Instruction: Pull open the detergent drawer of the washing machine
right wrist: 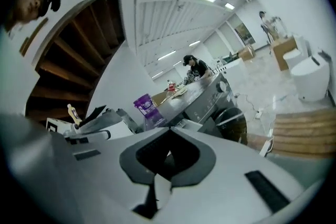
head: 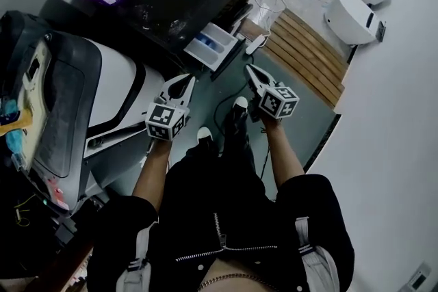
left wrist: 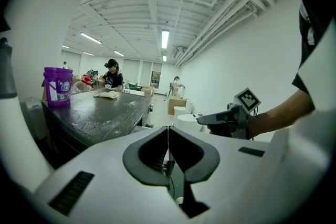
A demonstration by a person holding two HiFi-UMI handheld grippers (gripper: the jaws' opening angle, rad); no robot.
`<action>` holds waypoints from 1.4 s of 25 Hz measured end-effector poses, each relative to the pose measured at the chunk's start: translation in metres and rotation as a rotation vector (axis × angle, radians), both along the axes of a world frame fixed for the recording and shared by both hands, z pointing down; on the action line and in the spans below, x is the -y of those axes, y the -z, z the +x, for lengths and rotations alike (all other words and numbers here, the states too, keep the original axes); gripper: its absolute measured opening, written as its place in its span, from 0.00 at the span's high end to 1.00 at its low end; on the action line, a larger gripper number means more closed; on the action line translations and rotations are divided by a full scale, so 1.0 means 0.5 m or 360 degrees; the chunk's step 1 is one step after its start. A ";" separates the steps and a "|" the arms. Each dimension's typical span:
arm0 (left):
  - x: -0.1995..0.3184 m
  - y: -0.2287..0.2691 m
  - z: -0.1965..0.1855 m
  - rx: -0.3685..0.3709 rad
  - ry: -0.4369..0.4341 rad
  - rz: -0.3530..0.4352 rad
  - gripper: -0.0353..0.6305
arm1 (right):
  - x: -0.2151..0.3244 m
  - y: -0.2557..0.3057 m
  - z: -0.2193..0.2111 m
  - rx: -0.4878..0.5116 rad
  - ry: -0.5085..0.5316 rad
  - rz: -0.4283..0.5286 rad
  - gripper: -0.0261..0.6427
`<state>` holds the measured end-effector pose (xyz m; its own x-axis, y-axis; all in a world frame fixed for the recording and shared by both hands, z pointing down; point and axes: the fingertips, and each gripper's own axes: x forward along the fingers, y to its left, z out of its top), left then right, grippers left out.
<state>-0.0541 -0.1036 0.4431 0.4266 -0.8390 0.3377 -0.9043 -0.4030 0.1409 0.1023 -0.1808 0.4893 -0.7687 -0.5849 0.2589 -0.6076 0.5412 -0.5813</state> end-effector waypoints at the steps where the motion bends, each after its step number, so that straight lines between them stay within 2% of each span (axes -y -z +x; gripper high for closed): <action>1: 0.000 0.012 0.002 -0.0002 -0.0010 0.0021 0.91 | -0.005 0.022 -0.003 -0.0054 -0.0006 0.0053 0.95; 11: -0.001 0.135 0.010 0.0002 -0.0071 0.0241 0.91 | -0.066 0.177 -0.017 -0.0371 -0.0015 0.0534 0.95; 14: -0.007 0.157 0.013 -0.0016 -0.0066 0.0281 0.91 | -0.088 0.222 -0.017 -0.0461 -0.0068 0.0648 0.95; 27: -0.052 0.179 0.010 -0.0029 -0.0086 0.0340 0.91 | -0.150 0.307 0.001 -0.0491 -0.0140 0.0812 0.95; 35: -0.061 0.188 0.005 -0.0038 -0.0085 0.0354 0.91 | -0.165 0.309 -0.008 -0.0491 -0.0150 0.0820 0.95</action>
<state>-0.0517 -0.0733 0.3493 0.4780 -0.8677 0.1363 -0.8783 -0.4737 0.0643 0.0984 -0.0983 0.3349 -0.6421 -0.7560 0.1273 -0.7653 0.6419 -0.0482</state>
